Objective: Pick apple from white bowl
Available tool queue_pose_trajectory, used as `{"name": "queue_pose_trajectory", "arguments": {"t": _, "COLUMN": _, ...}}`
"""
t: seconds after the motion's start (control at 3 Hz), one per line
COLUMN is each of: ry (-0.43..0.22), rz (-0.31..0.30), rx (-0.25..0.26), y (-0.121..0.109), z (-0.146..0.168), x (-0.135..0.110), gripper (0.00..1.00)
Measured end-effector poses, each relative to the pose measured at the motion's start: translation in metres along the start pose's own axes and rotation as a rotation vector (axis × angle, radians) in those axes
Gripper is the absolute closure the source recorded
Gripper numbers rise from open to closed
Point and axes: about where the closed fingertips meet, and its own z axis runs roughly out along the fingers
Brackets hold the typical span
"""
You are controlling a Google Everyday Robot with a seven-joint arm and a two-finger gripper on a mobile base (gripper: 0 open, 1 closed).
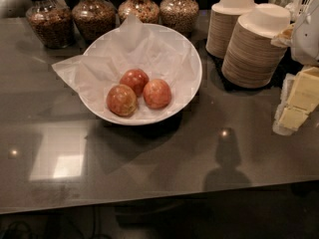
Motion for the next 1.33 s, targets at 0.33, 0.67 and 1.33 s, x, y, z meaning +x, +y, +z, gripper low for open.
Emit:
{"name": "queue_pose_trajectory", "arguments": {"t": 0.33, "ry": -0.01, "rz": -0.01, "rx": 0.01, "y": -0.003, "z": 0.0, "x": -0.005, "gripper": 0.0}}
{"name": "queue_pose_trajectory", "arguments": {"t": 0.67, "ry": -0.062, "rz": -0.056, "rx": 0.018, "y": -0.01, "z": 0.005, "x": -0.03, "gripper": 0.0}}
{"name": "queue_pose_trajectory", "arguments": {"t": 1.33, "ry": -0.134, "rz": -0.152, "rx": -0.004, "y": -0.012, "z": 0.016, "x": -0.071, "gripper": 0.0}}
